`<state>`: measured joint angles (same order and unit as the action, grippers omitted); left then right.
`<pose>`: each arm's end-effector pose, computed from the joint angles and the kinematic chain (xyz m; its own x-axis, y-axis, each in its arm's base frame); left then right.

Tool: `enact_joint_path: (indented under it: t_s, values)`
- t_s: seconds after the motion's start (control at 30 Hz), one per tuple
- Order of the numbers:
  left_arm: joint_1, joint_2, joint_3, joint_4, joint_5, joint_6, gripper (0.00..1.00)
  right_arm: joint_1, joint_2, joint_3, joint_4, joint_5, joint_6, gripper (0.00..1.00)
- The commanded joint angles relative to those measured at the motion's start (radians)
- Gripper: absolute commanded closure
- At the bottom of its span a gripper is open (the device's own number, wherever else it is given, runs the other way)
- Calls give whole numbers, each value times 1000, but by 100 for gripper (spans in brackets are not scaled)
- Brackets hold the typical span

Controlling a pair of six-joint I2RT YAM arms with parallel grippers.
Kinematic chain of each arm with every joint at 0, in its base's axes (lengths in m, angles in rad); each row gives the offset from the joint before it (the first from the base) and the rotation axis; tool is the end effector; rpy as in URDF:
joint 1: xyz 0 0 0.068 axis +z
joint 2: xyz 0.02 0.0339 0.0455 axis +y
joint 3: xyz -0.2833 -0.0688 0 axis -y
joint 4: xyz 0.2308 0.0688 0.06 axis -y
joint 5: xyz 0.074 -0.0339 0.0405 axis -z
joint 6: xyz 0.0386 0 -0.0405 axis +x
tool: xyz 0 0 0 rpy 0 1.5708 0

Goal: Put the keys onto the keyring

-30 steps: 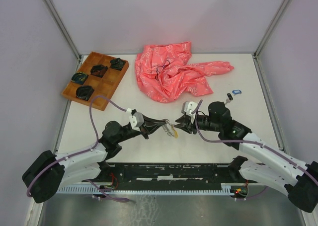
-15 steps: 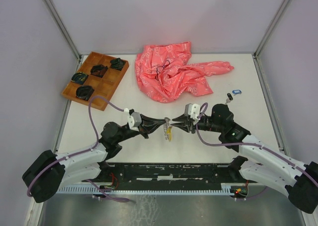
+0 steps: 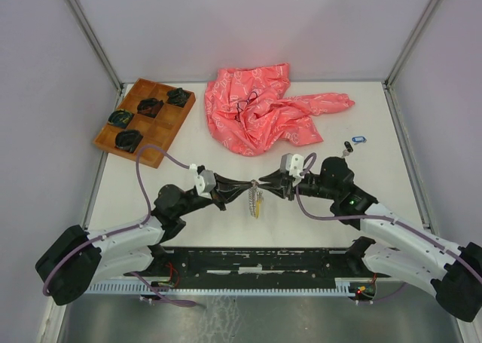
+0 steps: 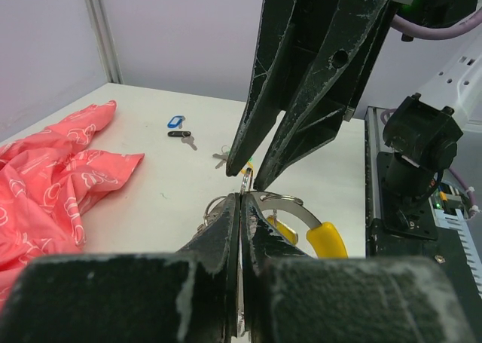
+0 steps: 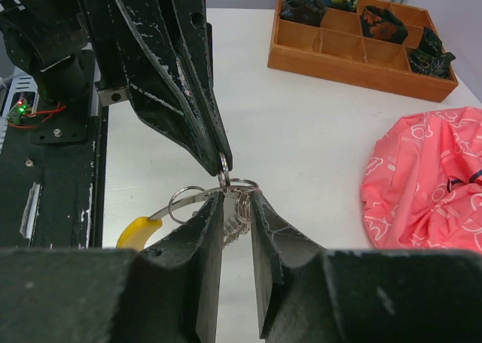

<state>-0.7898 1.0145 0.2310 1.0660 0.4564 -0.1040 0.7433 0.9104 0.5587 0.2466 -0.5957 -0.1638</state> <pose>0.1151 -0.1402 0.2640 0.0981 -0.2313 -0.9679 0.9508 0.3090 0.0225 0.1244 0.1438 0.3029 0.0821 -0.1078 -0.9908 -0.9706 0.2171 -0.1041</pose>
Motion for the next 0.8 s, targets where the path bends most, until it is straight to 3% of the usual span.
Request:
enact_joint_path:
  t_s: [0.0, 0.4, 0.53, 0.63, 0.77]
  values:
    - [-3, -3, 19, 91, 22, -34, 97, -3, 18, 35, 113, -57, 57, 72]
    - [-3, -23, 23, 95, 56, -48, 97, -3, 45, 44, 122, -88, 70, 79]
    - [-3, -27, 29, 77, 70, -43, 97, -3, 56, 62, 105, -105, 70, 92]
    - [-3, -30, 35, 34, 71, -20, 96, -3, 56, 95, 21, -114, 46, 99]
    - [-3, -54, 49, -83, 59, 35, 82, -4, 57, 213, -239, -113, -28, 99]
